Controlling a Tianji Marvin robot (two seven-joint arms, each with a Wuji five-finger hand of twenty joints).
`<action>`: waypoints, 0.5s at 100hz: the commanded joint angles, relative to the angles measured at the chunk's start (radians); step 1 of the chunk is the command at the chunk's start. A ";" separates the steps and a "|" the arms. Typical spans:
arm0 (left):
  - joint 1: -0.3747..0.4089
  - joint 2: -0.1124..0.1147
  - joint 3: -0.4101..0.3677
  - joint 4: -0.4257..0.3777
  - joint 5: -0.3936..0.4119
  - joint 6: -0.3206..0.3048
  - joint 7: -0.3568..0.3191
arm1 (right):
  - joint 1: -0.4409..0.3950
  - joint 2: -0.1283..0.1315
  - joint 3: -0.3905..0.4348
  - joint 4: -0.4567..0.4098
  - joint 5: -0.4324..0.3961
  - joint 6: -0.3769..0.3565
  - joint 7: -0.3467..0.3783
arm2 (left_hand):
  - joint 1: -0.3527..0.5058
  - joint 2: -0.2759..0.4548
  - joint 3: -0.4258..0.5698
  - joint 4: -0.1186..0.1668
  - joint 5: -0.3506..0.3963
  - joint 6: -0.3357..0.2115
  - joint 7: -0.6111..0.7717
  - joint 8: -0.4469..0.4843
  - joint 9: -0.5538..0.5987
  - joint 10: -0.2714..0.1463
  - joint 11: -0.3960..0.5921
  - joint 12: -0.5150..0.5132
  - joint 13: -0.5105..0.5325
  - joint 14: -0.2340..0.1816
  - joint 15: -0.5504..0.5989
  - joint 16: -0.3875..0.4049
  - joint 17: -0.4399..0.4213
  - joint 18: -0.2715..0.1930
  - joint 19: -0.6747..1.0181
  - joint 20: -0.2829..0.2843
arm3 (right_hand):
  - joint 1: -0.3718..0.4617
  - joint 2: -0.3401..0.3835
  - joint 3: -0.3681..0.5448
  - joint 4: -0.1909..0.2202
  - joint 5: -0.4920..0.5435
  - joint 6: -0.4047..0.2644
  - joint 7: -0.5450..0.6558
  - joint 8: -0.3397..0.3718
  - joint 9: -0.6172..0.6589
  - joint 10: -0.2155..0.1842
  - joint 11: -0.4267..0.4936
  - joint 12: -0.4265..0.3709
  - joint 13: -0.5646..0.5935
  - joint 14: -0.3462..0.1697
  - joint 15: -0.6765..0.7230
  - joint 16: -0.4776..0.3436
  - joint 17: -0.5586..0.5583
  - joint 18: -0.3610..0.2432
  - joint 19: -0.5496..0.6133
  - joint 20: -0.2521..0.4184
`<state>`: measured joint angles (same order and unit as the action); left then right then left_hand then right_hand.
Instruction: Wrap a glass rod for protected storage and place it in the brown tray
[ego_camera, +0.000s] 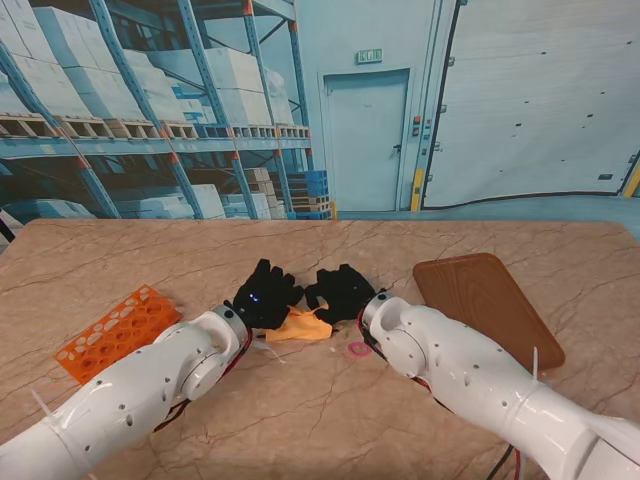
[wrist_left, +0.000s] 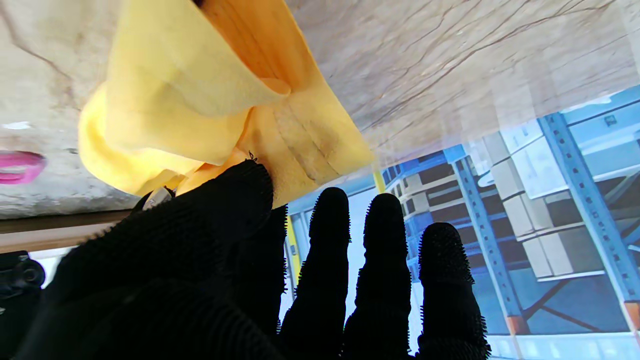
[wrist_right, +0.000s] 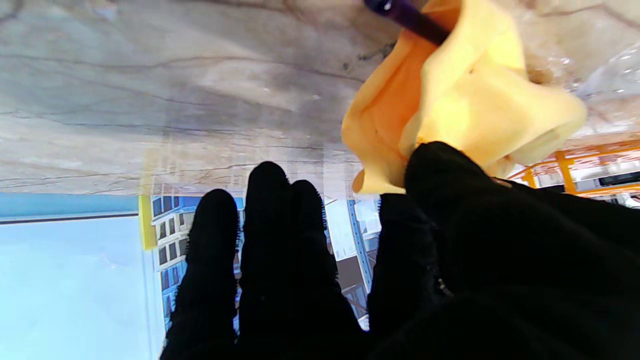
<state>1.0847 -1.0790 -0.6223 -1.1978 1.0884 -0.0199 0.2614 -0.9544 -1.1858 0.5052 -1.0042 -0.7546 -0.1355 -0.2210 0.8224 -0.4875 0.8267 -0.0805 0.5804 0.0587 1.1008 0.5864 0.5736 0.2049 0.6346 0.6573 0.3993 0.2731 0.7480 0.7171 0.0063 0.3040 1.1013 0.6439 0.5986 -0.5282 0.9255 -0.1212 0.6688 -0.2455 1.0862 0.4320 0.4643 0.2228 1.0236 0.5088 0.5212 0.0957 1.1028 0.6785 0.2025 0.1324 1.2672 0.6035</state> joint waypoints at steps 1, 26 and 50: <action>0.021 0.013 -0.003 -0.019 0.009 -0.014 -0.010 | -0.014 0.012 0.001 -0.019 -0.008 -0.015 0.012 | -0.008 -0.054 0.029 -0.023 0.027 0.019 0.003 -0.013 0.015 -0.012 0.014 0.009 0.011 0.007 -0.013 -0.012 -0.004 0.021 0.016 0.013 | 0.028 0.005 0.031 -0.005 0.032 -0.027 0.000 0.000 0.016 -0.006 -0.006 -0.011 0.008 -0.007 -0.012 -0.012 -0.014 0.016 -0.009 -0.005; 0.053 0.041 -0.021 -0.054 0.057 -0.074 -0.065 | -0.027 0.040 0.003 -0.055 -0.028 -0.058 0.075 | -0.016 -0.067 0.030 -0.036 0.044 0.006 -0.001 -0.028 0.001 -0.014 -0.013 -0.003 -0.009 -0.005 -0.050 -0.026 -0.012 0.023 -0.019 -0.003 | -0.012 -0.064 0.073 -0.011 0.055 -0.014 -0.017 -0.010 0.024 -0.010 -0.019 -0.007 0.014 -0.004 -0.028 -0.010 -0.015 0.026 -0.033 0.003; 0.057 0.045 -0.010 -0.053 0.052 -0.072 -0.096 | -0.056 0.059 0.038 -0.100 -0.044 -0.079 0.104 | -0.018 -0.080 0.023 -0.045 0.050 -0.010 -0.004 -0.039 -0.005 -0.012 -0.031 -0.012 -0.020 -0.004 -0.074 -0.036 -0.026 0.029 -0.050 -0.013 | -0.189 -0.135 0.074 0.005 0.002 0.032 -0.059 -0.001 0.016 -0.012 -0.078 -0.012 0.003 0.000 -0.096 -0.006 -0.030 0.046 -0.088 0.019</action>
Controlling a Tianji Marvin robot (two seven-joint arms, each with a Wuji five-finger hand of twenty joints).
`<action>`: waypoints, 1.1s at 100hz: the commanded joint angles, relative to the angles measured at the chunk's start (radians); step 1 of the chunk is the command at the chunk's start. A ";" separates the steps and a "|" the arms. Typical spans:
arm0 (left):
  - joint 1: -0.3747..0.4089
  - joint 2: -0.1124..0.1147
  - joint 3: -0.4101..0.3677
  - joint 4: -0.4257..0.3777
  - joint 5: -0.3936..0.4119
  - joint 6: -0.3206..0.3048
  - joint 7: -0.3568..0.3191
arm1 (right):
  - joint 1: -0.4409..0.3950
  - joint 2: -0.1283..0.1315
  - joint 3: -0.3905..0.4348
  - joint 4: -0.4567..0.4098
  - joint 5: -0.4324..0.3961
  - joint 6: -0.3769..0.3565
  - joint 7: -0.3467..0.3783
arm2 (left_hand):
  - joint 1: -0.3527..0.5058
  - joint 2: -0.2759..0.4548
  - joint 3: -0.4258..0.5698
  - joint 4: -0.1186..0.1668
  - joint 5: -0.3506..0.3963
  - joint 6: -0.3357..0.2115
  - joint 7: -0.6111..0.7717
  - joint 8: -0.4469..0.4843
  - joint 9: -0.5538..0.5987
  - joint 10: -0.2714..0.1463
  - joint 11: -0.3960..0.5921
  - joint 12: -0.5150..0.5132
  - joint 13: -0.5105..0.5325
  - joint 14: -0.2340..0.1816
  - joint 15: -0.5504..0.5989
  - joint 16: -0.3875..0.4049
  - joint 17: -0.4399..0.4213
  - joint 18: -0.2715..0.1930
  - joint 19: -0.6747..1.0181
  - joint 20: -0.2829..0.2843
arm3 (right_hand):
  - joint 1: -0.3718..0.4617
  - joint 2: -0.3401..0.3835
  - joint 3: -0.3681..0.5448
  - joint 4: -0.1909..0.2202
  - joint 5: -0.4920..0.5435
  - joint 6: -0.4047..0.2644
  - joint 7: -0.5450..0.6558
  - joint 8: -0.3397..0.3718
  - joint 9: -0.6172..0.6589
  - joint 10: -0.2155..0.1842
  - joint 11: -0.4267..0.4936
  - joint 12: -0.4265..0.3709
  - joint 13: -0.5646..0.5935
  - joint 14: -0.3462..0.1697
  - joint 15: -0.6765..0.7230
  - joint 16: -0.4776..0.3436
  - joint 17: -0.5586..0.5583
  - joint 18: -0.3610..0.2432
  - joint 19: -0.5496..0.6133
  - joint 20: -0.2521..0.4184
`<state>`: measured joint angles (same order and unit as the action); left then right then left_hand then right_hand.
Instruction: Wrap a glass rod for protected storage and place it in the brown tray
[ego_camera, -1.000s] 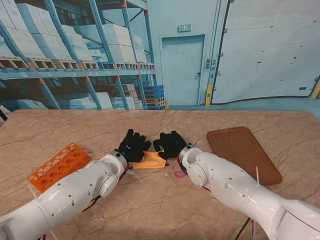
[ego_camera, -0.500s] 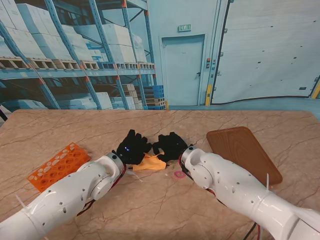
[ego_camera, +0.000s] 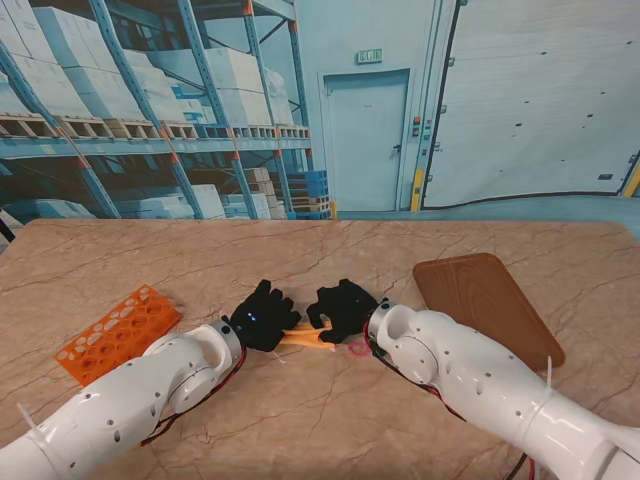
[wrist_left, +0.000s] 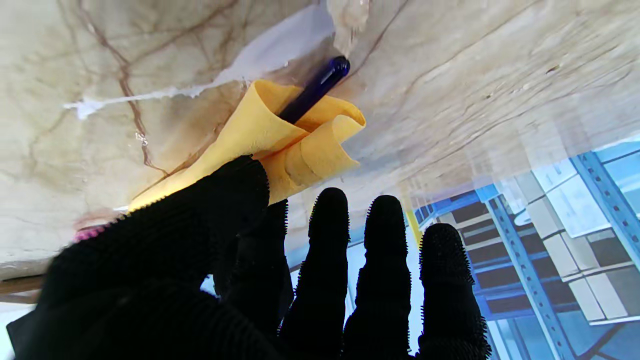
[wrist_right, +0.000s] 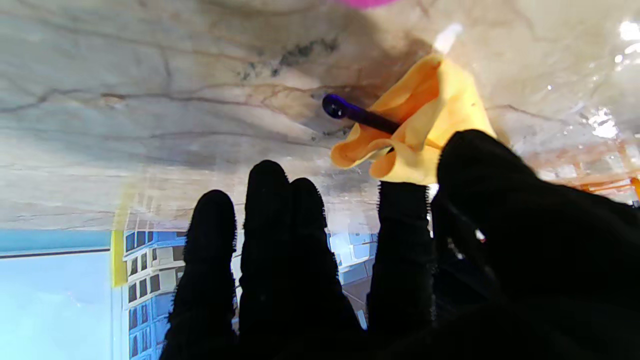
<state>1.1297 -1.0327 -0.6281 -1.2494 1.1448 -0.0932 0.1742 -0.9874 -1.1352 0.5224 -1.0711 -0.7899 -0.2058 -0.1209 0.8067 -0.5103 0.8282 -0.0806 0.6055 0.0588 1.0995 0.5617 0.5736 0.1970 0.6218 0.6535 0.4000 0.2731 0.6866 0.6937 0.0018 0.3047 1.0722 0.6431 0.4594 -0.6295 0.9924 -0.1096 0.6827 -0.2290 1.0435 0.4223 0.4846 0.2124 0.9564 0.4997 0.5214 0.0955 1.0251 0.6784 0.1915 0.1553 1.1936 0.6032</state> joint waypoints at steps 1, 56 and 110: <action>0.013 -0.001 -0.005 -0.003 -0.004 0.001 -0.010 | -0.027 0.010 0.026 -0.038 -0.010 -0.010 0.004 | -0.003 -0.057 0.021 -0.046 0.025 -0.012 -0.003 -0.015 -0.005 -0.002 -0.019 -0.009 -0.020 -0.004 -0.013 -0.013 -0.022 0.029 -0.022 -0.012 | -0.055 -0.033 0.005 -0.007 -0.012 0.017 -0.019 0.010 -0.004 -0.002 -0.012 -0.003 0.003 0.000 -0.018 -0.006 -0.019 0.024 -0.015 0.020; 0.085 0.010 -0.104 -0.066 0.035 -0.068 -0.006 | -0.098 0.004 0.150 -0.113 -0.028 0.071 -0.057 | -0.052 -0.091 -0.047 -0.072 0.020 -0.019 -0.045 -0.036 -0.012 -0.001 -0.052 -0.026 -0.032 -0.010 -0.046 -0.026 -0.038 0.031 -0.066 -0.018 | 0.088 0.158 -0.133 0.014 -0.068 0.034 -0.018 0.013 0.009 0.002 -0.013 0.005 0.016 0.005 -0.021 0.014 -0.007 0.016 -0.033 0.067; 0.172 0.008 -0.220 -0.134 0.051 -0.131 0.040 | -0.013 -0.005 0.014 -0.023 -0.039 0.061 -0.062 | -0.050 0.070 -0.194 -0.064 0.012 -0.052 -0.041 0.004 -0.005 0.002 -0.069 -0.028 -0.033 -0.009 -0.061 -0.025 -0.038 0.033 -0.093 -0.007 | -0.099 0.035 -0.124 0.061 -0.050 0.124 -0.200 0.173 -0.016 0.024 -0.020 -0.002 -0.005 0.024 -0.030 0.002 -0.022 0.040 -0.029 0.048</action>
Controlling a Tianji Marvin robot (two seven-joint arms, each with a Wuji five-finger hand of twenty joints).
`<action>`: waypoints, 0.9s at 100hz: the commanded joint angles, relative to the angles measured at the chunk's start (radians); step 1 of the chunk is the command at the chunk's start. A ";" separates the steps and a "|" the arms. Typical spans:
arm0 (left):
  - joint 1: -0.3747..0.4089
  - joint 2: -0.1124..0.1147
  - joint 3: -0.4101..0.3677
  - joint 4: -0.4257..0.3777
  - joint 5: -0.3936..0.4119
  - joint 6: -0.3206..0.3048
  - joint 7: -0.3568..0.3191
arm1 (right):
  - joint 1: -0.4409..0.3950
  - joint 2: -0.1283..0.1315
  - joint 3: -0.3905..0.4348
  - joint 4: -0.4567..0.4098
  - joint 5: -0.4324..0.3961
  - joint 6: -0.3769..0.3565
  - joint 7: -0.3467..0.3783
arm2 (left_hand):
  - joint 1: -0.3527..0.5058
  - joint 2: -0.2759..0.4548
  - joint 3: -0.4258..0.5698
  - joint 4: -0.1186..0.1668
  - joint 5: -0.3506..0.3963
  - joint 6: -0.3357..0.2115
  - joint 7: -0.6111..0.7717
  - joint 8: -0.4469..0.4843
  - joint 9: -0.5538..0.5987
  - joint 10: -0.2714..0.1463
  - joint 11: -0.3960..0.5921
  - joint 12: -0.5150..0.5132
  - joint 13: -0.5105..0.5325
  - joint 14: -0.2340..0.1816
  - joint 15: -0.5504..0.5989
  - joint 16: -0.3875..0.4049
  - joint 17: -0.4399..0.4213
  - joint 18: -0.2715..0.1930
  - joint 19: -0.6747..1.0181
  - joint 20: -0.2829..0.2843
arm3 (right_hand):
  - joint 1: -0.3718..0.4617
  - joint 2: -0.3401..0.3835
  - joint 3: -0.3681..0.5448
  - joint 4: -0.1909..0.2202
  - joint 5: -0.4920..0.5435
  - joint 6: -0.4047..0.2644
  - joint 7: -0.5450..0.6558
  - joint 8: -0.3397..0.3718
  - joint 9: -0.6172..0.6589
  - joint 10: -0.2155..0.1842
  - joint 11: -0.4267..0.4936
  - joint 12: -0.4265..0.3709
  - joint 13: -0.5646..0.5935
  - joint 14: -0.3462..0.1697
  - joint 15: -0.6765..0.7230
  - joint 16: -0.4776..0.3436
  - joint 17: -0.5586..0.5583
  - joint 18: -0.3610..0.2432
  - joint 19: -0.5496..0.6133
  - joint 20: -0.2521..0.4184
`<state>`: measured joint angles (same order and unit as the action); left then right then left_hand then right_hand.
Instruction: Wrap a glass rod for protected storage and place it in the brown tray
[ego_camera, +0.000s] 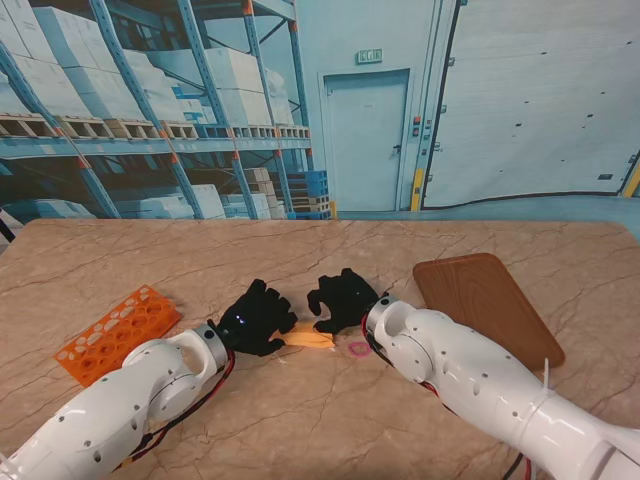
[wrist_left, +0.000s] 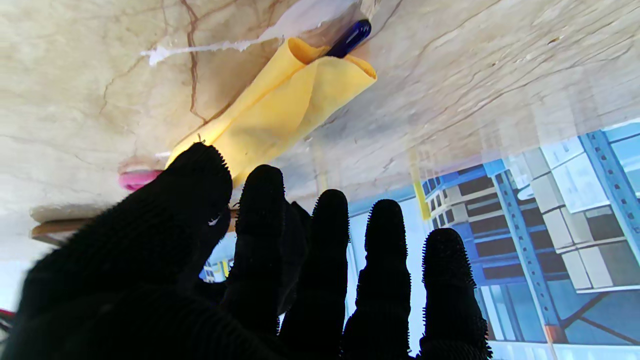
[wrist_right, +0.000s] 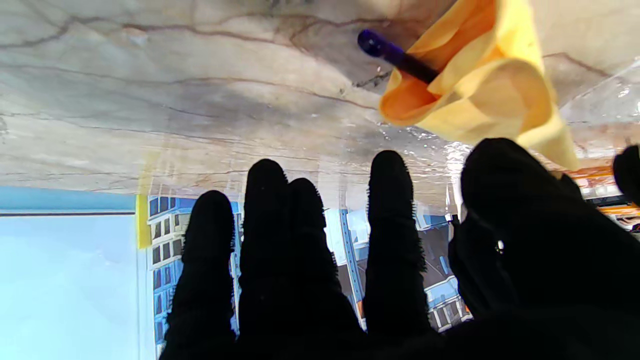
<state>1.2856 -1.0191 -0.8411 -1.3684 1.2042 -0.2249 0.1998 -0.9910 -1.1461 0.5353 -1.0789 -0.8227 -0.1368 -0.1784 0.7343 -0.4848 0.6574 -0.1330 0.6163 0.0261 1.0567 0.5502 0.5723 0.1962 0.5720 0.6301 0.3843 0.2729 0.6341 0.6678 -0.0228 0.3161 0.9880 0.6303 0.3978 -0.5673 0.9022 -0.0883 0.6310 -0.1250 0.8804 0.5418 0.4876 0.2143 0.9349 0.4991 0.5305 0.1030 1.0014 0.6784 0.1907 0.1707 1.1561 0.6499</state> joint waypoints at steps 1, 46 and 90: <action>0.017 -0.006 -0.009 -0.016 -0.009 0.001 0.017 | -0.010 0.006 0.001 -0.016 -0.009 -0.009 -0.005 | 0.024 0.050 -0.022 -0.010 0.000 -0.020 0.002 0.016 -0.003 0.003 -0.019 -0.004 -0.017 -0.010 -0.008 0.001 -0.013 0.021 -0.008 0.006 | -0.036 -0.030 -0.042 0.040 0.001 0.021 -0.040 0.057 -0.021 0.023 0.001 -0.001 -0.015 0.017 -0.006 0.002 -0.021 0.025 0.008 0.002; -0.010 -0.026 0.013 0.011 -0.045 0.095 0.053 | -0.006 0.024 -0.031 -0.020 -0.073 -0.021 -0.026 | 0.074 0.110 -0.052 0.008 -0.119 0.034 -0.120 -0.033 -0.045 0.014 -0.016 -0.002 -0.053 -0.005 0.007 0.007 -0.019 -0.004 0.019 0.024 | -0.132 -0.087 -0.184 0.056 -0.148 0.082 -0.125 0.061 -0.080 0.040 -0.012 -0.003 -0.047 0.031 -0.033 -0.011 -0.031 0.034 0.007 -0.002; -0.092 -0.015 0.137 0.061 -0.065 0.099 -0.054 | 0.017 0.021 -0.075 0.000 -0.082 0.006 -0.029 | -0.196 0.036 -0.023 0.071 -0.041 0.131 -0.326 -0.016 -0.037 0.047 -0.049 -0.021 -0.061 0.027 -0.022 -0.010 -0.039 0.037 -0.024 0.006 | -0.032 -0.105 -0.194 0.067 -0.140 0.098 -0.127 0.059 -0.141 0.070 -0.002 -0.001 -0.070 0.036 -0.021 -0.007 -0.033 0.025 0.025 0.000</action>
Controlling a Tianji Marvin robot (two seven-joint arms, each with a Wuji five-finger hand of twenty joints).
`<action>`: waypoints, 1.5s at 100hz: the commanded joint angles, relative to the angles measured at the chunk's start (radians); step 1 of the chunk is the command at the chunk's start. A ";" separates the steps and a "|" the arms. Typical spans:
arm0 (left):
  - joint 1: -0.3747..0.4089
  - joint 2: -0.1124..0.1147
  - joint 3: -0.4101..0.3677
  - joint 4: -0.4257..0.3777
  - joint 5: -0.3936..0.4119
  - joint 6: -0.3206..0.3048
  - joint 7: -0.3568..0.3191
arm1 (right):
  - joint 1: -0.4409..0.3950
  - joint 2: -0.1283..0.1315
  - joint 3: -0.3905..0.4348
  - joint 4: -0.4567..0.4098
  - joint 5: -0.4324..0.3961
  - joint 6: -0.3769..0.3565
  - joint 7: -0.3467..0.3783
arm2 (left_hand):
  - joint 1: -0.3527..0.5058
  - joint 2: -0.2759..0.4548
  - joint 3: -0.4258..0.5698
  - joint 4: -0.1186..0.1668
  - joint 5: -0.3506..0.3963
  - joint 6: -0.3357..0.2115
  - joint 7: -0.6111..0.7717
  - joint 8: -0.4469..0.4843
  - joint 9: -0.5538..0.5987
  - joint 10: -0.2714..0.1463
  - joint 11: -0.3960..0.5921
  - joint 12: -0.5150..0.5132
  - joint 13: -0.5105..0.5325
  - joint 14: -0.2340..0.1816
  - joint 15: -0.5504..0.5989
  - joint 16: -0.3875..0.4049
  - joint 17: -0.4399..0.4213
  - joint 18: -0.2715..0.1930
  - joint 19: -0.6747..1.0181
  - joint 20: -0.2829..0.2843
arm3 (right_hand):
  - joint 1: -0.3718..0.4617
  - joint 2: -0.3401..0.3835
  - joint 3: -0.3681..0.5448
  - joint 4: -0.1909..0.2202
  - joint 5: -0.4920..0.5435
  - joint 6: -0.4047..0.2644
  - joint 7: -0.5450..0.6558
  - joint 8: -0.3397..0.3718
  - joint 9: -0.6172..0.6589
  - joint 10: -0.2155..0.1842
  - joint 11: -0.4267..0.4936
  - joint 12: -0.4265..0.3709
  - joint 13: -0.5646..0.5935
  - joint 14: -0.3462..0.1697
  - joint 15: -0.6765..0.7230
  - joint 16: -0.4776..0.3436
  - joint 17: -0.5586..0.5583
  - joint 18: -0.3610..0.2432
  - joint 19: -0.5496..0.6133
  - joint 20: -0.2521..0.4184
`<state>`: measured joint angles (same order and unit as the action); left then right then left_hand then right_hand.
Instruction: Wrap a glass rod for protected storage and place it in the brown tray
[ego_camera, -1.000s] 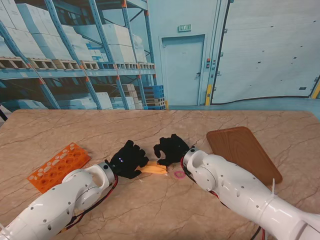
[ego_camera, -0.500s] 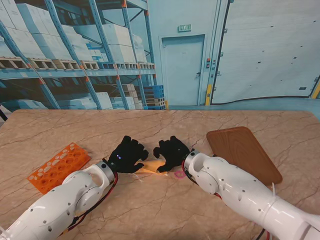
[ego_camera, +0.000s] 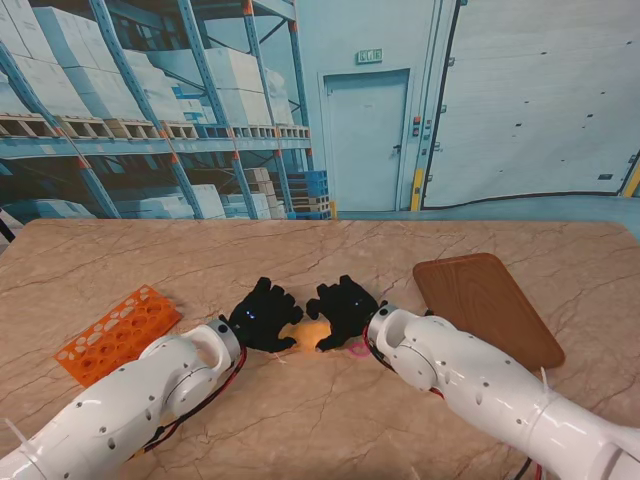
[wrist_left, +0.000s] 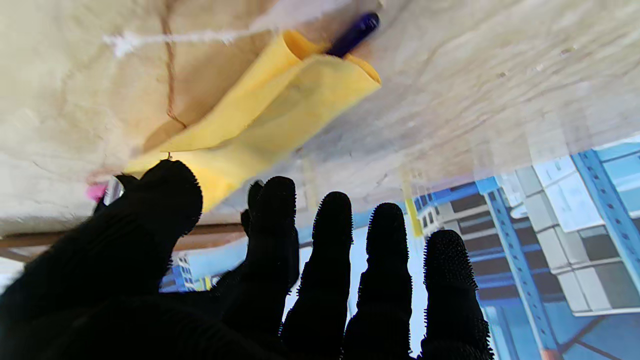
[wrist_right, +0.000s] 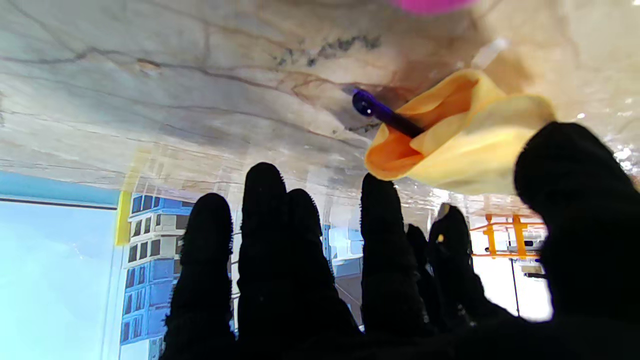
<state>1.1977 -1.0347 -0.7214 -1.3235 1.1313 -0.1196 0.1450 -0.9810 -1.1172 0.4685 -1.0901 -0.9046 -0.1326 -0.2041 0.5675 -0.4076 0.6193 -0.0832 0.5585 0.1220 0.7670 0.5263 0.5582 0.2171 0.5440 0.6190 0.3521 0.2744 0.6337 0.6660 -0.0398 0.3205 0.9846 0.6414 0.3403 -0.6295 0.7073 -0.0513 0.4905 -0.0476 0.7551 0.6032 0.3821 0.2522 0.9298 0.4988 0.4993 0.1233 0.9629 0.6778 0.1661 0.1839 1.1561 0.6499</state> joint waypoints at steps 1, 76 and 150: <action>-0.007 0.001 0.022 0.018 0.010 -0.006 0.000 | 0.008 -0.008 -0.010 0.013 -0.001 0.003 -0.004 | -0.032 -0.043 0.013 0.021 0.017 0.035 -0.037 0.008 -0.023 0.026 -0.021 -0.010 -0.028 0.026 -0.022 -0.008 -0.022 0.032 -0.021 -0.005 | 0.030 -0.041 -0.005 0.031 0.000 0.019 0.000 -0.002 -0.037 0.032 0.007 0.000 -0.039 0.015 0.019 -0.007 -0.009 0.010 0.027 -0.001; -0.163 -0.010 0.265 0.142 -0.023 0.132 -0.007 | 0.062 -0.036 -0.111 0.098 0.026 0.031 -0.029 | 0.258 -0.155 0.198 -0.044 0.053 -0.062 0.334 0.014 0.207 -0.011 0.092 0.161 0.184 0.046 0.132 0.043 0.100 0.047 0.130 0.024 | 0.102 0.039 0.319 0.035 -0.026 0.034 0.033 -0.026 -0.069 0.041 0.064 -0.010 -0.030 0.000 0.062 -0.024 0.004 -0.009 0.075 -0.038; -0.093 -0.067 0.156 0.178 -0.157 0.183 0.087 | 0.070 -0.046 -0.106 0.107 0.052 -0.015 -0.024 | 0.255 -0.132 0.236 -0.046 0.012 -0.182 0.429 0.027 0.505 -0.072 0.204 0.114 0.498 -0.007 0.353 0.023 0.325 -0.027 0.309 0.034 | 0.016 0.149 0.143 0.049 0.017 0.022 0.012 -0.047 -0.005 0.028 0.056 -0.021 0.002 0.008 0.066 -0.029 0.003 0.010 0.073 -0.052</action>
<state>1.0902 -1.0942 -0.5658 -1.1455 0.9821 0.0478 0.2317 -0.9147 -1.1556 0.3708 -0.9880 -0.8481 -0.1455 -0.2280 0.7641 -0.5012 0.8135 -0.1254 0.5718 -0.0515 1.1336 0.5769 1.0260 0.1501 0.7109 0.7439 0.8316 0.2801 0.9658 0.7028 0.2832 0.3043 1.2561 0.6654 0.3554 -0.4445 0.8147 -0.0132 0.4469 -0.0264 0.7853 0.5785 0.3584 0.2758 0.9839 0.4867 0.4901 0.1147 1.0114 0.6554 0.1694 0.1721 1.2004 0.6119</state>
